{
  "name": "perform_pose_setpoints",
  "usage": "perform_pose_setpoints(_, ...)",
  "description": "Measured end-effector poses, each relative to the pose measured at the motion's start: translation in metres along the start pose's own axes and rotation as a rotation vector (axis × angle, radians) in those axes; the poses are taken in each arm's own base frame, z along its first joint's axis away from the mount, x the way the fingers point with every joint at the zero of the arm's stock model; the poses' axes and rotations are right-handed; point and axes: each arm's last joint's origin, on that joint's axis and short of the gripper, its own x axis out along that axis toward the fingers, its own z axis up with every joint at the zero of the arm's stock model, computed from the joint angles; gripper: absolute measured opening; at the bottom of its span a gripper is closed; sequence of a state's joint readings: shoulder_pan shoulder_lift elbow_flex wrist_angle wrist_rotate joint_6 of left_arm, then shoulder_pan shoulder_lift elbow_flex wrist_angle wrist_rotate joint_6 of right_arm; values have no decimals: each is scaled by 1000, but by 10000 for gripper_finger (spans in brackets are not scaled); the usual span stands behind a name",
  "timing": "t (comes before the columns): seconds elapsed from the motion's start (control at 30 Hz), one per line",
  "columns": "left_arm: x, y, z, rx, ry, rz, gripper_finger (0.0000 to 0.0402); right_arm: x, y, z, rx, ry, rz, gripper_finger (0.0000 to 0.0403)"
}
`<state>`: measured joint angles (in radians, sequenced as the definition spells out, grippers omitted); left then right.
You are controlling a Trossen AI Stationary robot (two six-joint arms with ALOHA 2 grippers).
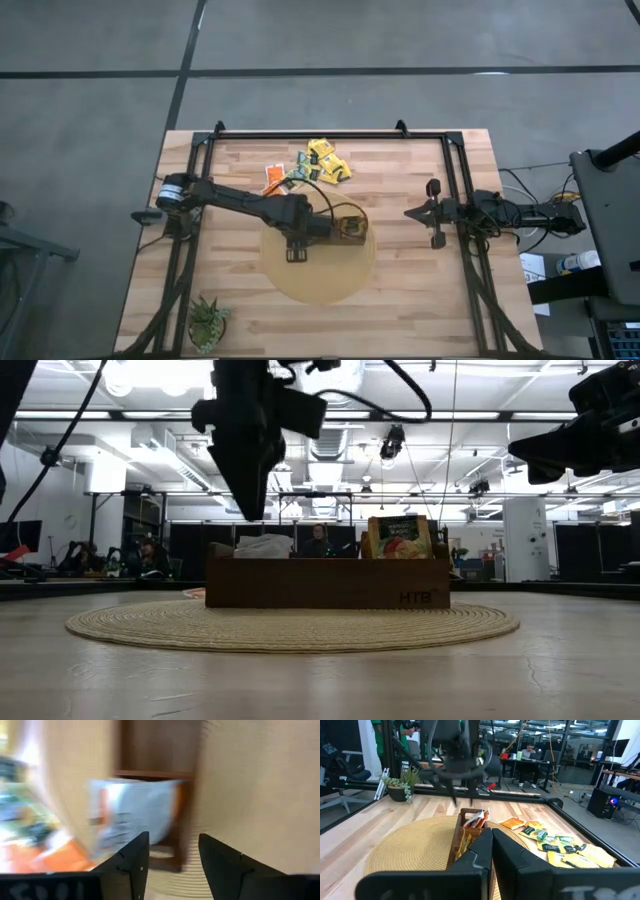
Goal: Pick & Place Tea
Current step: Put the white and orange tea bag into the wooden organizer
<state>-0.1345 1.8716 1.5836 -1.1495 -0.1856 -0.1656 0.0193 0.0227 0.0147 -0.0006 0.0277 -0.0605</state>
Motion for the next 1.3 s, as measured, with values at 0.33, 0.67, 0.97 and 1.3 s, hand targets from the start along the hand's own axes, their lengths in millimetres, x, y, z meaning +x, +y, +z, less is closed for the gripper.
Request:
perform_pose_setpoints(0.33,-21,24,-23,-47,-13,174,165,0,0,0,0,-2,0,8)
perform_pose_setpoints(0.67,-24,60,-55,-283,-155,168,165,0,0,0,0,0,0,9)
perform_pose_setpoints(0.97,25,121,-102,-740,18,81,165,0,0,0,0,1,0,8)
perform_pose_setpoints(1.3,55,158,-117,-891,-55,32,165,0,0,0,0,1,0,8)
